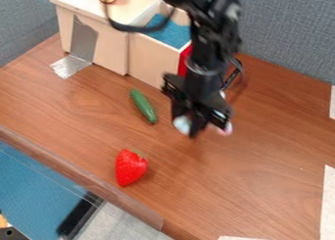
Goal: Put the mouse on the bottom left of the table
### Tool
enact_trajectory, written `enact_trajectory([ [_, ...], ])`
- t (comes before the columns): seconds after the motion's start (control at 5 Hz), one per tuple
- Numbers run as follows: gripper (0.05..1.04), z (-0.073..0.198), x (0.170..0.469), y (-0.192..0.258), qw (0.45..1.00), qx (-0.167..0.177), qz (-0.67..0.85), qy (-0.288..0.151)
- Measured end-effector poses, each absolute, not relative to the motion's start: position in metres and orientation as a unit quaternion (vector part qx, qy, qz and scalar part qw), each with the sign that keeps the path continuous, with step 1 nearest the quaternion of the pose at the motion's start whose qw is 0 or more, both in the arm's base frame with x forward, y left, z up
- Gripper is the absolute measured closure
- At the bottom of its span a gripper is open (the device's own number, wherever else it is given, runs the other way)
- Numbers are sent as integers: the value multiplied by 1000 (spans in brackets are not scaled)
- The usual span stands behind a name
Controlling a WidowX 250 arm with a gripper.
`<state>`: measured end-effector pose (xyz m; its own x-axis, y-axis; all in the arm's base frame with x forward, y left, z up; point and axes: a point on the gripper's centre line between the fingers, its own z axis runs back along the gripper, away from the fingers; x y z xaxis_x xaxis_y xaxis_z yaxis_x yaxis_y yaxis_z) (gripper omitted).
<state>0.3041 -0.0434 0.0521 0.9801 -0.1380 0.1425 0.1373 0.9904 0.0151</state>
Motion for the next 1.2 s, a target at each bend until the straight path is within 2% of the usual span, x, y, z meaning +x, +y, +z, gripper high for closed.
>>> enact_trajectory([
  [0.2, 757, 66, 278, 0, 996, 14, -45, -76],
  [0.6, 758, 53, 232, 81, 998, 38, -12, -56],
  [0.8, 758, 31, 226, 112, 998, 45, -3, -50],
  [1.0, 758, 10, 228, 125, 998, 50, -10, -43],
  [1.2, 758, 2, 234, 133, 998, 53, -7, -38],
])
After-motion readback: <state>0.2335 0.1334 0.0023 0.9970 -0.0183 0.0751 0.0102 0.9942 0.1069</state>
